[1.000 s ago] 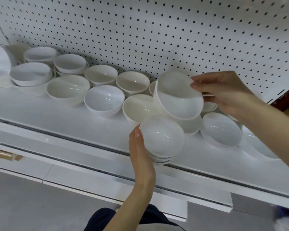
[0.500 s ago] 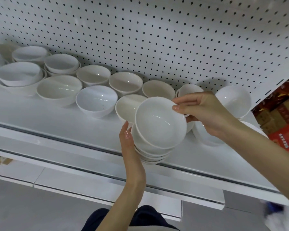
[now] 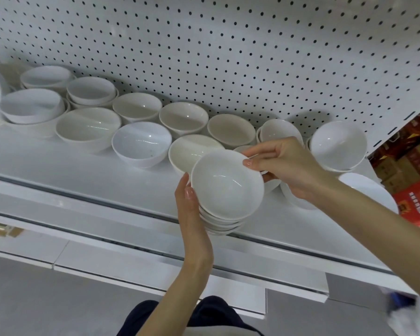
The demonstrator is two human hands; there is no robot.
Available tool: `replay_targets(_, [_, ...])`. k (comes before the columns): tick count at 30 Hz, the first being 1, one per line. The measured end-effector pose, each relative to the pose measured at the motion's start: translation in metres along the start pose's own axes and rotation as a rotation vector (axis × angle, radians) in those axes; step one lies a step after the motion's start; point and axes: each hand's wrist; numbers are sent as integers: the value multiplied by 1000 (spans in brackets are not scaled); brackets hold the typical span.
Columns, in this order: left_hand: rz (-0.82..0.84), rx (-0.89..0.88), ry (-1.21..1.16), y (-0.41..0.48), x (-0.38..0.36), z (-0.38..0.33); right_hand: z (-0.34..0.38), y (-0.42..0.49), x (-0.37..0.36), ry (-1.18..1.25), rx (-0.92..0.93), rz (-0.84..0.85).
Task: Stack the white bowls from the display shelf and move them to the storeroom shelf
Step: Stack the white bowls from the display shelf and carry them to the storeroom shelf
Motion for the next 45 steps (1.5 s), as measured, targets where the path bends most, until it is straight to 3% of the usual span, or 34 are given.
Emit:
replay_targets(13, [27,-11,42,-3,0,-1,-3,5,4,-19,-6,43])
replay_targets(26, [40,21,40,-3,1,-3,6,24,6,-227,-24,180])
replay_targets(36, [17,-3,98,-5,-1,-11,-5,23,14,-180,-6,185])
replay_targets(39, [8,3,91,-6,-3,-13,-5,26,25,-180,21,107])
replay_targets(42, [-4,3,79,-6,-4,-12,-7,43,52,-201,99,-94])
replay_targets(45, [-21,16,52,-7,-6,-13,-19,66,89,-351,154,-224])
Point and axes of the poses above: each hand's wrist, its own y-axis towards the middle knuckle, its own x-axis out of the back of the hand, z = x × y, and after that the axes turned 14 degrees about y, right-handed
